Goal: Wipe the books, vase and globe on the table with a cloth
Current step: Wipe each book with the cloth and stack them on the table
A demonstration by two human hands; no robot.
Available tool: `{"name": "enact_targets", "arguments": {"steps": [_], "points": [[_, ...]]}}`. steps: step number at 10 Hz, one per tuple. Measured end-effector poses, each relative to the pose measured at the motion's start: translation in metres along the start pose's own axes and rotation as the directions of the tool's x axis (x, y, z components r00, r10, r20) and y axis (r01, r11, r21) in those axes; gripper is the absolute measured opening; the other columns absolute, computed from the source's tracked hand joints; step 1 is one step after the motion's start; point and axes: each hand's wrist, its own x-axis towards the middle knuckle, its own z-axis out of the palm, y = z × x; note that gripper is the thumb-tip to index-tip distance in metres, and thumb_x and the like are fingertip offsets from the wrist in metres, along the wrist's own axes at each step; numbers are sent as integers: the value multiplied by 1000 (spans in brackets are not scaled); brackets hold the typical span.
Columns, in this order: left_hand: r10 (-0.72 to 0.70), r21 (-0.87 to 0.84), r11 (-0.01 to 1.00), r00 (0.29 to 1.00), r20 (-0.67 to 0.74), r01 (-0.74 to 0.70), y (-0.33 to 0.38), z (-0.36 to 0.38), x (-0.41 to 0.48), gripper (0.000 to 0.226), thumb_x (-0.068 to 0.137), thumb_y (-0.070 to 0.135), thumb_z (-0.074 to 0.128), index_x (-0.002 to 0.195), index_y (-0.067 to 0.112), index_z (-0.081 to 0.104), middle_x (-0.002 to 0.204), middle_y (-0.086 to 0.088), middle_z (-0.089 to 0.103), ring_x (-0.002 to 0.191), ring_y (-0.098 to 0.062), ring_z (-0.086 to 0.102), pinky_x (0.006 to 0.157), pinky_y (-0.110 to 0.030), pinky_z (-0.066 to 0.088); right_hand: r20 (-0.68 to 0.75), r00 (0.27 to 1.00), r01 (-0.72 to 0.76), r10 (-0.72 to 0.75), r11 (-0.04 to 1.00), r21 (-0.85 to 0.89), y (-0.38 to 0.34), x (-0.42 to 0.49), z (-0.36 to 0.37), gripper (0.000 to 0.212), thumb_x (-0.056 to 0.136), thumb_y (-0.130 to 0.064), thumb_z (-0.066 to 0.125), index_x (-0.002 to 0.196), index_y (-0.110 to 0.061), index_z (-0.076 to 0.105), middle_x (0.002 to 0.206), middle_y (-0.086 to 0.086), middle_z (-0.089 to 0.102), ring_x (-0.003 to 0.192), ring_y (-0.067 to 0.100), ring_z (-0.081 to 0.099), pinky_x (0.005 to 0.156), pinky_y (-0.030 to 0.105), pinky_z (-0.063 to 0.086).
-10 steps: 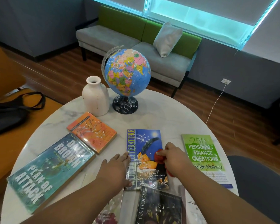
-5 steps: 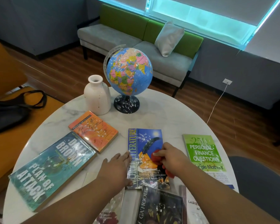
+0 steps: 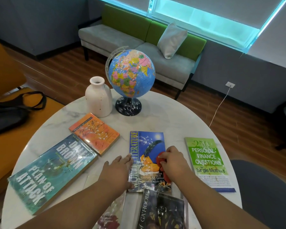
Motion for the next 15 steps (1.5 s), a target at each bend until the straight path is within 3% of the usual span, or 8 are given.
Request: {"name": "enact_targets", "arguments": {"steps": [1,3,5,6,10,12,13,15], "points": [[2,-1,1000,1000,2,-2,0,0,0,93,85,52,62,154,27,6,161,14,-7,149,-17,3,117,-50,16,50,996,76,-72,994,-74,-4,-9,8,26,95,-23,54,116,-29,68,122,-5,43,111,20,44,97,31,43],[-5,-2,1000,1000,6,5,-1,1,1,93,85,53,62,154,27,5,161,14,-7,149,-17,3,117,-50,17,-2,1000,21,-21,1000,-15,-1,2,-2,20,92,-13,55,96,-26,70,113,0,50,99,26,58,87,37,51],[-7,-5,1000,1000,9,7,0,1,0,92,86,52,62,154,27,6,160,15,-7,149,-17,4,117,-49,17,39,992,126,-121,979,-163,-6,-23,14,30,95,-33,53,125,-35,61,124,-5,42,113,20,41,93,33,46],[-12,2,1000,1000,5,12,1,0,0,92,86,52,62,154,27,6,161,15,-7,149,-18,4,117,-49,17,-34,997,61,-66,992,-113,1,-14,8,26,93,-30,56,116,-36,64,124,-8,44,111,20,42,88,34,49],[-5,8,1000,1000,0,5,0,0,0,92,85,54,62,154,28,7,161,15,-6,149,-18,5,116,-49,18,15,1000,16,-17,999,38,0,-4,10,22,85,-13,60,94,-30,72,100,-3,45,85,25,65,81,38,55],[-5,0,1000,1000,8,5,-1,0,1,92,85,54,62,154,29,7,160,16,-7,149,-19,5,117,-50,18,99,992,71,-76,996,51,1,-15,16,21,90,-10,60,104,-22,71,92,-11,37,67,5,55,68,9,49],[-7,2,1000,1000,5,7,-1,0,1,92,85,54,62,154,28,7,160,16,-6,149,-19,5,117,-50,18,54,998,30,-33,999,38,-1,-2,8,20,89,-5,56,98,-18,68,95,-4,45,63,12,64,74,32,58],[-7,0,1000,1000,7,7,-1,0,0,92,85,54,62,154,28,7,160,16,-6,149,-18,5,117,-49,18,154,973,173,-174,985,17,-9,-19,20,23,90,-10,57,102,-24,70,96,-6,40,65,7,56,69,14,51]]}}
